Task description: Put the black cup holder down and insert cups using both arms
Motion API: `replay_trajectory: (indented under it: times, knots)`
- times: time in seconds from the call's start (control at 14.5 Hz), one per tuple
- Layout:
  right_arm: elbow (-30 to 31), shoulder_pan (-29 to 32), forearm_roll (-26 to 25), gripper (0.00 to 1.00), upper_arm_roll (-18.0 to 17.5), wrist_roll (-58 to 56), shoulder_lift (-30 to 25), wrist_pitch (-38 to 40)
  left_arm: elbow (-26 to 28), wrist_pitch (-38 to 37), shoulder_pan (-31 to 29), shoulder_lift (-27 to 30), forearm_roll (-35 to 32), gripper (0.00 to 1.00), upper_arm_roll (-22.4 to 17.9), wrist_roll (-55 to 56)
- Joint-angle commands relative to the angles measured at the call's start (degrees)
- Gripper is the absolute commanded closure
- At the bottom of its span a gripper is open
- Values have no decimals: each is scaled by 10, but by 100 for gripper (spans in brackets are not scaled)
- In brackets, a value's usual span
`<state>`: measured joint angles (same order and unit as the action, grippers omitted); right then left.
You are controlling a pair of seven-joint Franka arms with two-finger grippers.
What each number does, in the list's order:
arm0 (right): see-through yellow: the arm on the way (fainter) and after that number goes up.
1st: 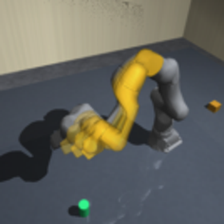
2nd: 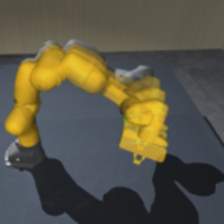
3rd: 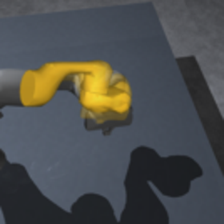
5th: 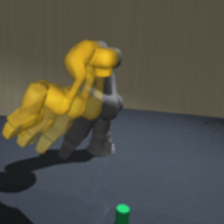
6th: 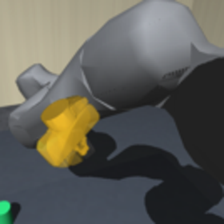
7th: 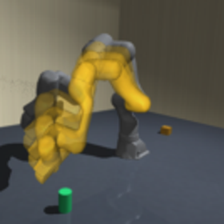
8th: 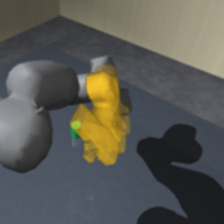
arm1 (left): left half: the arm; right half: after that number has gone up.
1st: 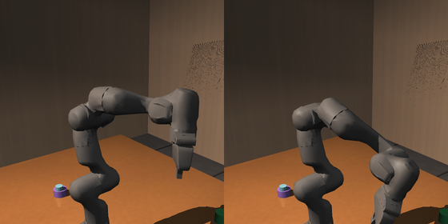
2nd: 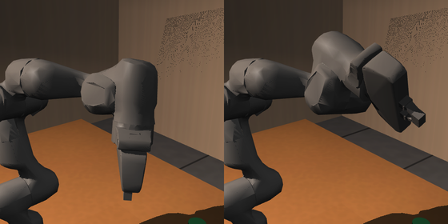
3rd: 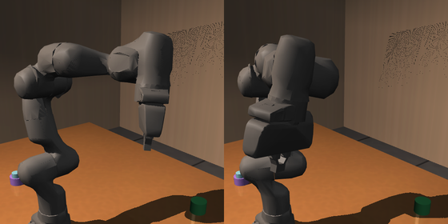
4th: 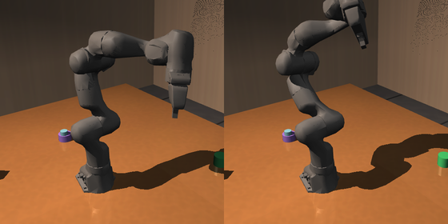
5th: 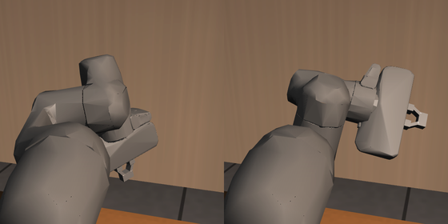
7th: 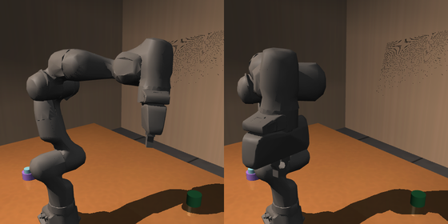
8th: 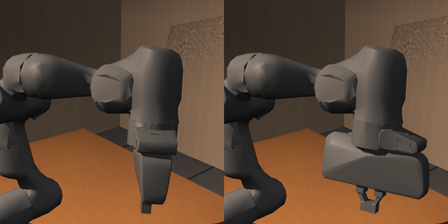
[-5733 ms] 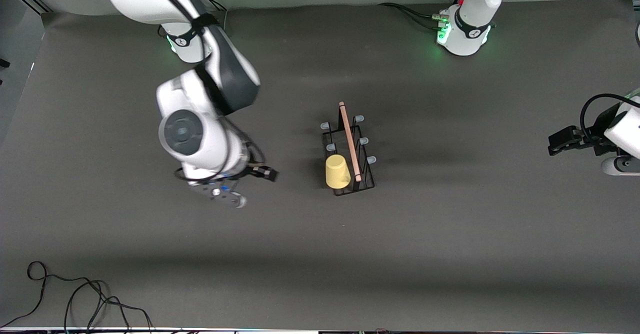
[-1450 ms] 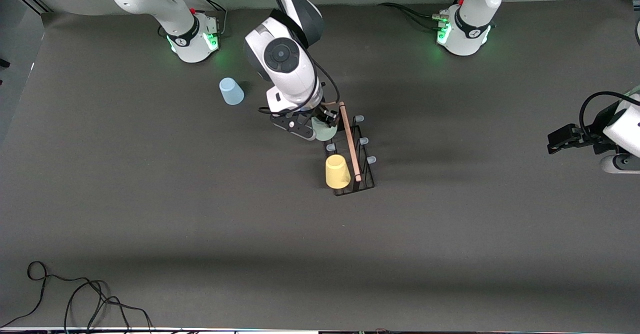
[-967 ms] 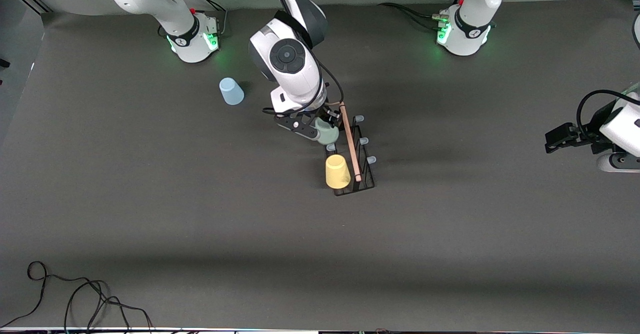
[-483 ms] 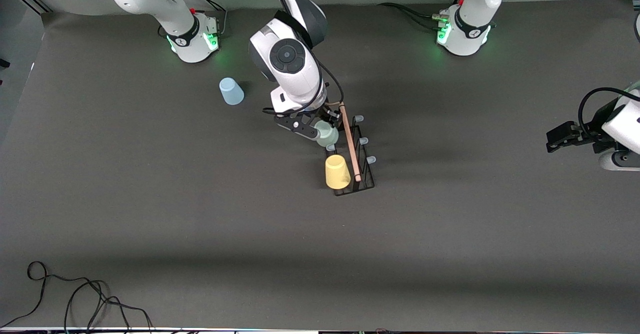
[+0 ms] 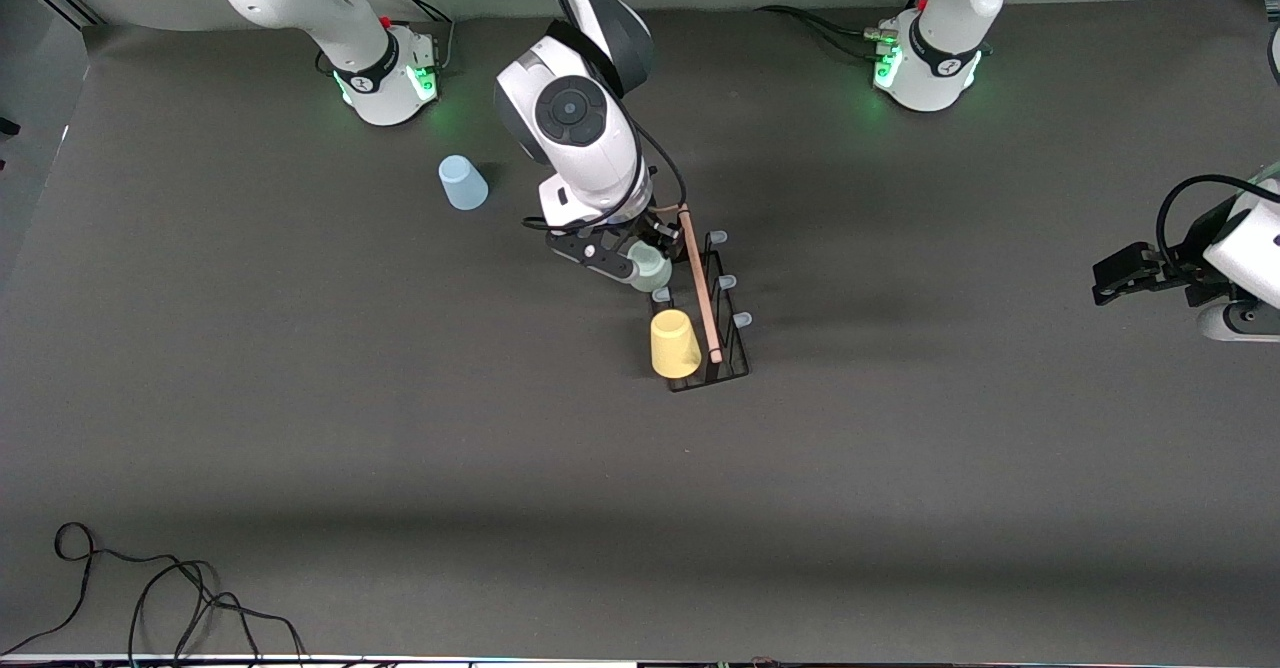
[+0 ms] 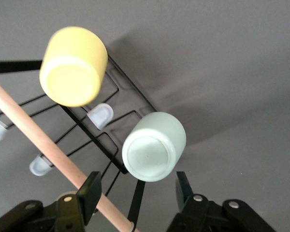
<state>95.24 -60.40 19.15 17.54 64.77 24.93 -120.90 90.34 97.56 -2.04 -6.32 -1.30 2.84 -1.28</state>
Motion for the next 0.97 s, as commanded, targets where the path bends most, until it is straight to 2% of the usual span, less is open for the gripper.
replay_trajectory:
  times: [0.0,0.21,0.35,0.41,0.9]
  knots:
    - [-50,38,5,29,9,-38,-21,86,4,-4,5,7,-2,0,-2,-2]
    - [-96,101,3,17,9,-90,-37,158,4,-5,5,8,-2,0,-2,-2]
    - [-104,142,2,2,11,-139,-58,193,4,-5,5,8,-2,0,-2,-2]
    - [-105,152,-2,0,25,-169,-67,203,4,-6,5,9,-2,0,-2,-2]
    - [-105,151,-15,0,213,-386,-130,318,3,-6,5,8,-2,0,-1,-2]
